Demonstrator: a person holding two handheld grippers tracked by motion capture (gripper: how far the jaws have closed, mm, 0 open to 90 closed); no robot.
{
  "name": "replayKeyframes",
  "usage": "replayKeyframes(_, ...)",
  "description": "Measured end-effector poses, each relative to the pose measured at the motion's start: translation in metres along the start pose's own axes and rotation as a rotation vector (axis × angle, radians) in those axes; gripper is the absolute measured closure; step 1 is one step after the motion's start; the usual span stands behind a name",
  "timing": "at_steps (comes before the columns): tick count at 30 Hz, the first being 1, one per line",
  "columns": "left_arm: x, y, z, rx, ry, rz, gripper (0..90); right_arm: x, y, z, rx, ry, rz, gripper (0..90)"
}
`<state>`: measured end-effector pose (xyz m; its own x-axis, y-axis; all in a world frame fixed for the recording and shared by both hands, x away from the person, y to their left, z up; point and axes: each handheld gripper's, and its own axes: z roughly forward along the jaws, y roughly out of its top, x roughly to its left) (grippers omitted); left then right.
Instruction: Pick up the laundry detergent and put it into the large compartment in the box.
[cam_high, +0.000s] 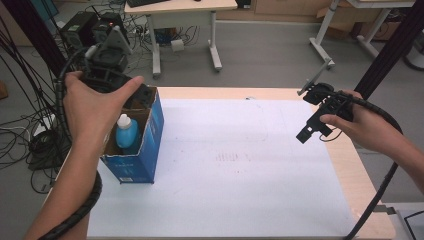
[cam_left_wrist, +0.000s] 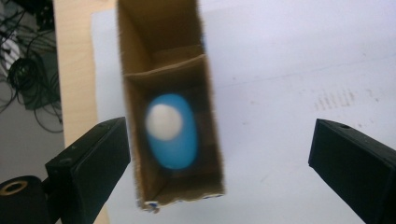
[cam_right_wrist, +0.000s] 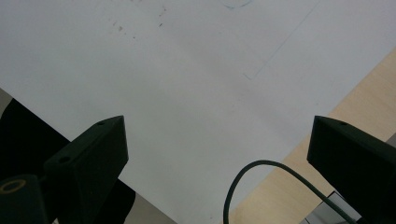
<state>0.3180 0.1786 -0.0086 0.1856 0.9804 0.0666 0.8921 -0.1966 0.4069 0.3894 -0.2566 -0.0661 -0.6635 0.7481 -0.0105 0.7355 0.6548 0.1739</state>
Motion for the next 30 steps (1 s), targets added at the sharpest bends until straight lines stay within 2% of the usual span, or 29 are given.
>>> replayKeyframes(4,-0.020,0.005,0.004,0.004,-0.033,0.054,5.7,0.001,0.000,-0.001,-0.002,0.000,0.001,5.1)
replayKeyframes(6,-0.028,0.009,0.006,0.014,-0.032,0.079,5.7,0.002,-0.001,-0.001,-0.004,0.001,0.003,5.1)
replayKeyframes(9,-0.033,0.011,0.009,0.019,-0.034,0.087,5.7,0.002,-0.001,-0.002,-0.003,0.001,-0.003,5.1)
replayKeyframes(15,-0.034,0.013,0.014,0.036,-0.028,0.081,5.7,-0.002,-0.003,-0.001,-0.008,0.005,0.010,5.2)
replayKeyframes(21,-0.034,0.012,0.016,0.035,-0.030,0.078,5.7,-0.001,0.000,0.002,-0.005,0.007,0.001,5.2)
replayKeyframes(23,-0.034,0.013,0.016,0.040,-0.029,0.090,5.7,0.000,0.001,0.002,-0.004,0.008,0.000,5.1)
replayKeyframes(30,-0.033,0.012,0.018,0.036,-0.023,0.073,5.7,0.000,0.002,0.003,0.000,0.004,-0.005,5.1)
